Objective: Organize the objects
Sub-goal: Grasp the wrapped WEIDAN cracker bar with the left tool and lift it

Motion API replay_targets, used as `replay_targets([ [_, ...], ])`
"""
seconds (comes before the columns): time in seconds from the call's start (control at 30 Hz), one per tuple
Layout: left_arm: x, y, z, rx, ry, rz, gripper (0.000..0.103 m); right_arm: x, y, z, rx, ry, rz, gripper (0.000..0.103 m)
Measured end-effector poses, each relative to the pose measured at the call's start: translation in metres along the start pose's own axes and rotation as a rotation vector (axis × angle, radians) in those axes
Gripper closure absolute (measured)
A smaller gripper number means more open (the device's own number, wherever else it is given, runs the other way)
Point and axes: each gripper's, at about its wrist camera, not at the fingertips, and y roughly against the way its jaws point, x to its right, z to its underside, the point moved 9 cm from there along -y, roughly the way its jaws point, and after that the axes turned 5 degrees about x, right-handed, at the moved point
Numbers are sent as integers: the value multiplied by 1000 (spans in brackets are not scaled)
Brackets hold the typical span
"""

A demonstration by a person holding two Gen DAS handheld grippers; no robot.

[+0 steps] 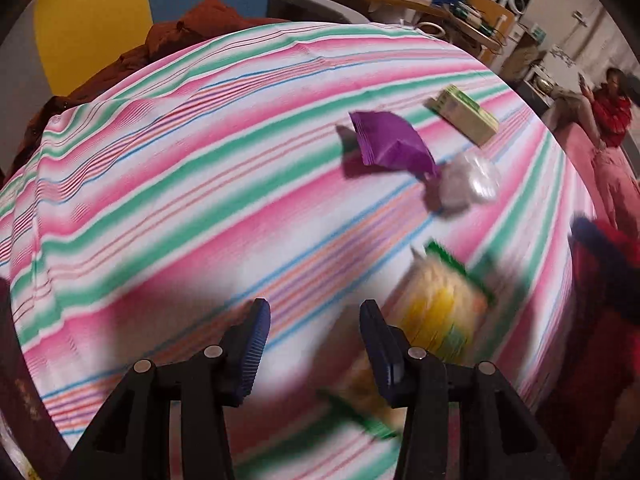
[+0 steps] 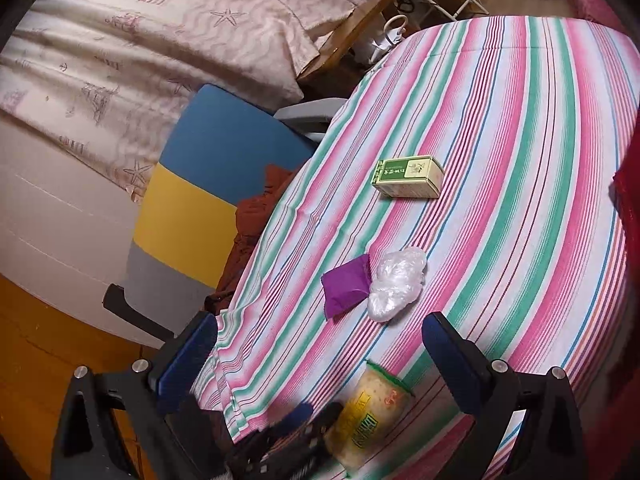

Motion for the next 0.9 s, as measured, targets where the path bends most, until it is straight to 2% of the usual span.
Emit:
replay_targets([
  [0.2, -5, 22, 30, 25, -64, -7, 57, -1, -3, 5, -26, 6, -4, 0],
  [0.3, 1, 35, 30, 54, -50, 83, 58, -5, -3, 6, -26, 7, -24, 0],
  [0.4, 23, 45, 21, 94, -102, 154, 58, -6, -3, 5, -21, 0, -38, 0],
  [0.47, 36, 45, 14, 99, -129, 175, 58, -6, -1, 4, -10, -8, -43, 0],
  [0.6, 60, 28, 7, 61, -177, 205, 57, -5, -3, 4, -18, -27, -48, 0],
  [0.77, 78, 6, 3, 30, -251, 193, 56, -8, -7, 7, -42, -8, -49, 0],
  [0.9, 77, -9, 2, 26, -221, 204, 56, -6, -10, 9, -57, -2, -34, 0],
])
